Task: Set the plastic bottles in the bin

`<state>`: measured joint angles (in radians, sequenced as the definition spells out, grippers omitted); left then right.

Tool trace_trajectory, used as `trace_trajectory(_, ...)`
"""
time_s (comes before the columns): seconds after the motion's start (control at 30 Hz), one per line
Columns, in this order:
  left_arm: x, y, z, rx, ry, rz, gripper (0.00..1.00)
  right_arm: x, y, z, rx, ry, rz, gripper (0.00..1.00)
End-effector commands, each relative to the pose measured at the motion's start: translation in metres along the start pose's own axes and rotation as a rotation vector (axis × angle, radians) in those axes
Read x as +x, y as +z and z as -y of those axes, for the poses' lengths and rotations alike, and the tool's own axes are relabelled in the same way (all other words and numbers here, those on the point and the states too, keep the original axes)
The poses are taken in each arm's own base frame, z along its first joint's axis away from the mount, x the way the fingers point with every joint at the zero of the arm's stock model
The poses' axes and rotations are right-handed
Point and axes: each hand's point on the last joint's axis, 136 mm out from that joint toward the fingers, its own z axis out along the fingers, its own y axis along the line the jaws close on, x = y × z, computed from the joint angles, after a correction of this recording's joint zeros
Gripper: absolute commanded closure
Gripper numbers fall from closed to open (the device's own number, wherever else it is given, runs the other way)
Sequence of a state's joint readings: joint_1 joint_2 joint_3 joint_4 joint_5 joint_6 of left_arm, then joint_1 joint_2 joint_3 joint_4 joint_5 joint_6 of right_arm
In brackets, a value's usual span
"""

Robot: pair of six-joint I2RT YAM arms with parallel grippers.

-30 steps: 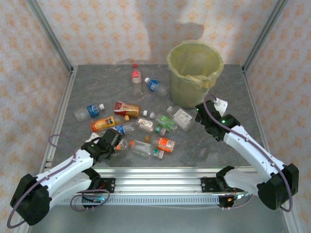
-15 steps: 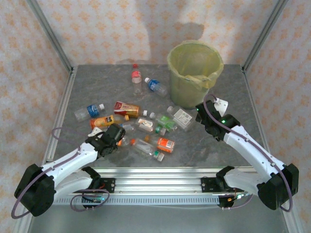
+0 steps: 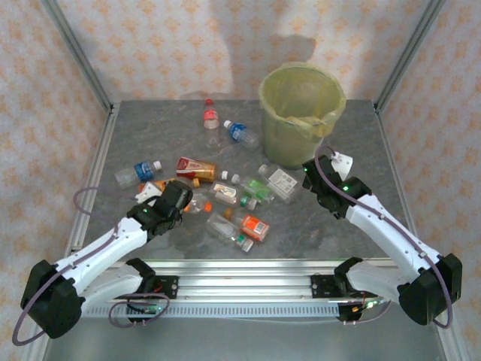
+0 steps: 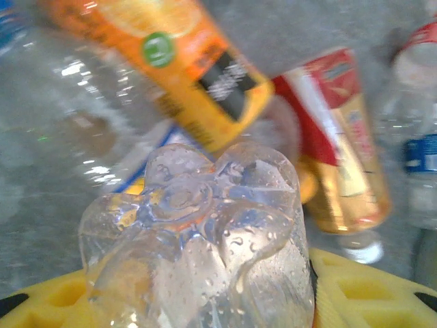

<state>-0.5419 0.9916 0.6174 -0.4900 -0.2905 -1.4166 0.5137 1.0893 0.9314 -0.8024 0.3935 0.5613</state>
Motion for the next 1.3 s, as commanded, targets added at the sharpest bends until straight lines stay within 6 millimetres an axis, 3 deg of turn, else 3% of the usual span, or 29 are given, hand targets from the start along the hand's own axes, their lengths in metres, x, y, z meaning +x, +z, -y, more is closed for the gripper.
trace_trajectory(0.0, -0.018, -0.016, 0.015, 0.011, 0.076, 0.053, 0.52, -0.007, -0.003, 0.006, 0.019, 0.030, 0.031, 0.01)
trace_trajectory(0.23, -0.041, -0.041, 0.064, 0.139, 0.110, 0.117, 0.55, -0.006, -0.001, 0.007, 0.022, 0.031, 0.032, 0.01)
trace_trajectory(0.33, -0.053, -0.051, 0.101, 0.223, 0.127, 0.159, 0.54, -0.005, 0.000, 0.008, 0.029, 0.035, 0.034, 0.01)
trace_trajectory(0.5, -0.063, -0.068, 0.186, 0.381, 0.190, 0.175, 0.54, -0.006, -0.001, 0.005, 0.016, 0.044, 0.032, 0.01)
trace_trajectory(0.67, -0.060, -0.071, 0.252, 0.476, 0.231, 0.135, 0.55, -0.005, -0.004, 0.008, 0.018, 0.051, 0.023, 0.01)
trace_trajectory(0.9, -0.053, -0.066, 0.306, 0.562, 0.250, 0.091, 0.55, -0.007, -0.010, 0.010, 0.009, 0.061, 0.026, 0.01)
trace_trajectory(1.27, -0.051, -0.081, 0.407, 0.774, 0.276, 0.089, 0.55, -0.008, -0.009, 0.002, -0.025, 0.074, 0.021, 0.01)
